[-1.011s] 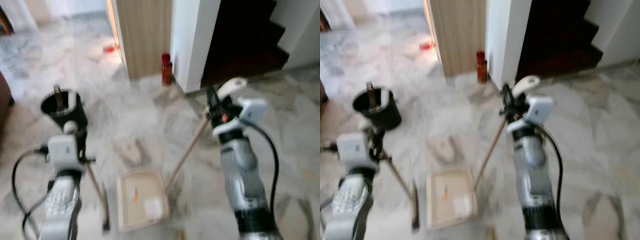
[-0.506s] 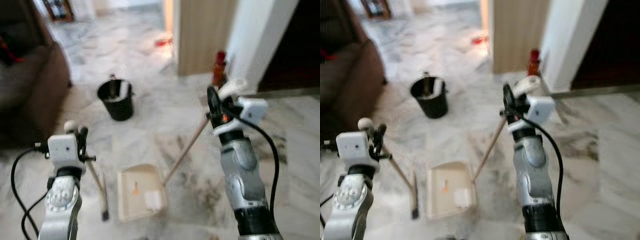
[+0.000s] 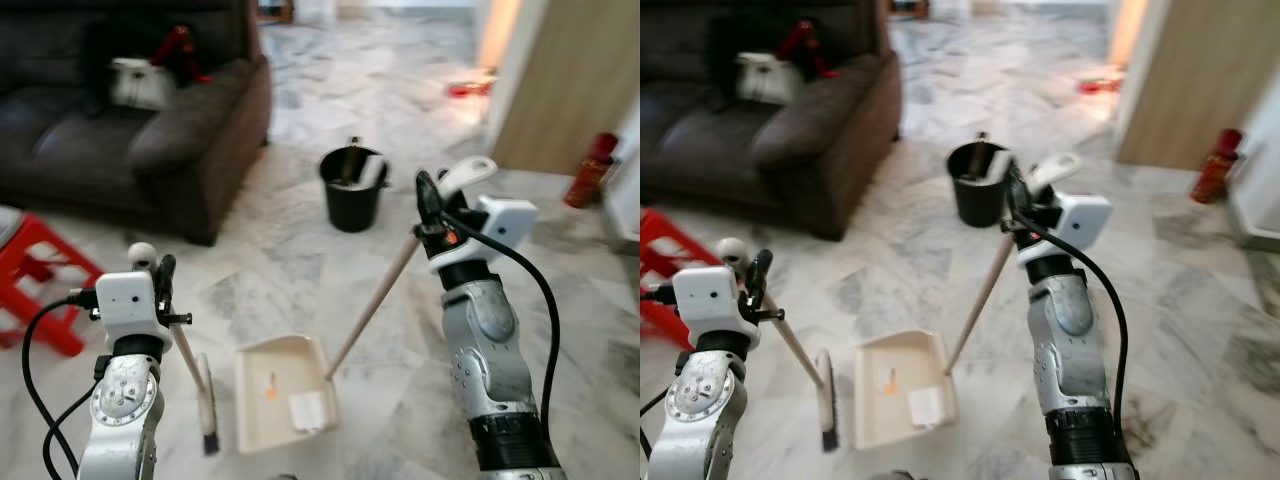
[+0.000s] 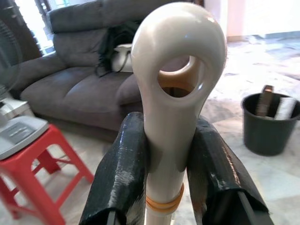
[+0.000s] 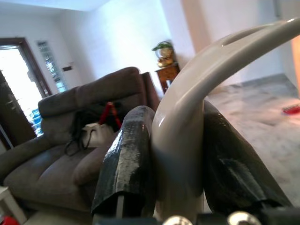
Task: Sweep floor
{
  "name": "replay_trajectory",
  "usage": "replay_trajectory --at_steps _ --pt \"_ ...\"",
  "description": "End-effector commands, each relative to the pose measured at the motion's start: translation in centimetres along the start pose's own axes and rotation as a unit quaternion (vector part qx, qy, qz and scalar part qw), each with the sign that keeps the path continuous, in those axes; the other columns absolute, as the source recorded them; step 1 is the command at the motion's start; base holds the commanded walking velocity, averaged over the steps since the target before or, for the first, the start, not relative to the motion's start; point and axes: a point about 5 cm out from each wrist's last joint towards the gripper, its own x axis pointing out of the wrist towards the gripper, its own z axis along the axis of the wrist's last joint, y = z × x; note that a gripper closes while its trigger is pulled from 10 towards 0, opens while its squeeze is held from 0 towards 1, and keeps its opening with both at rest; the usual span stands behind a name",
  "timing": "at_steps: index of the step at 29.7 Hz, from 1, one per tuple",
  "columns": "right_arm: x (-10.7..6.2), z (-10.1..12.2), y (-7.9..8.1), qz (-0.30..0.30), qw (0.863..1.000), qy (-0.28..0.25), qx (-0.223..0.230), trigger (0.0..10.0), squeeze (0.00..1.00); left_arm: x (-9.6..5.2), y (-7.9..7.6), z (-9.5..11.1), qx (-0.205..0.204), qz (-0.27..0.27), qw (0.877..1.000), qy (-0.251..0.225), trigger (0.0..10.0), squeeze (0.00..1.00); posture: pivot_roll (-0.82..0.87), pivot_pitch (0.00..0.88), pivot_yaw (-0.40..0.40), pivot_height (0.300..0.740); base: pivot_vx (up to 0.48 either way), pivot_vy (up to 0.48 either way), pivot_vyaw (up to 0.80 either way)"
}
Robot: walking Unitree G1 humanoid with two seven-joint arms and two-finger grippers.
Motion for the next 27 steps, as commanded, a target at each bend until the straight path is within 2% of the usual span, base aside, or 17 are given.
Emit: replay_trajectory --at_steps 1,3,4,12,17,21,27 --pt "0.59 1.18 0.69 0.014 1.000 -0.027 -0.006 10.0 0.00 0.07 0.35 0.69 -0.001 0.004 1.000 -0.016 10.0 0.00 0.02 0.110 0.018 0.740 0.000 0.326 0.76" --pt "0.58 1.17 0.67 0.013 1.000 -0.027 -0.006 10.0 0.00 0.06 0.33 0.69 -0.001 0.004 1.000 -0.016 10.0 0.00 0.02 0.110 0.019 0.740 0.000 0.328 0.76" --pt "0.54 1.13 0.76 0.015 1.000 -0.026 0.000 10.0 0.00 0.12 0.23 0.72 -0.002 0.002 1.000 -0.017 10.0 0.00 0.02 0.063 0.028 0.740 0.000 0.000 0.00" --pt "0.59 1.09 0.63 0.011 1.000 -0.019 0.016 10.0 0.00 0.26 0.07 0.80 -0.006 0.001 1.000 -0.019 10.0 0.00 0.01 0.073 0.023 0.740 0.000 0.000 0.00" --pt "0.63 1.06 0.59 0.010 1.000 -0.016 0.013 10.0 0.00 0.21 -0.04 0.66 -0.002 0.000 1.000 -0.016 10.0 0.00 0.01 0.077 0.021 0.740 0.000 0.000 -0.80" --pt "0.66 1.14 0.71 0.015 1.000 -0.020 0.010 10.0 0.00 0.26 0.15 0.54 0.018 0.004 1.000 -0.013 10.0 0.00 0.01 0.078 0.021 0.740 0.000 0.000 0.00" --pt "0.69 1.17 0.78 0.017 1.000 -0.021 0.011 10.0 0.00 0.30 0.29 0.49 0.021 0.008 1.000 -0.015 10.0 0.00 0.01 0.083 0.021 0.740 0.000 -0.454 0.00"
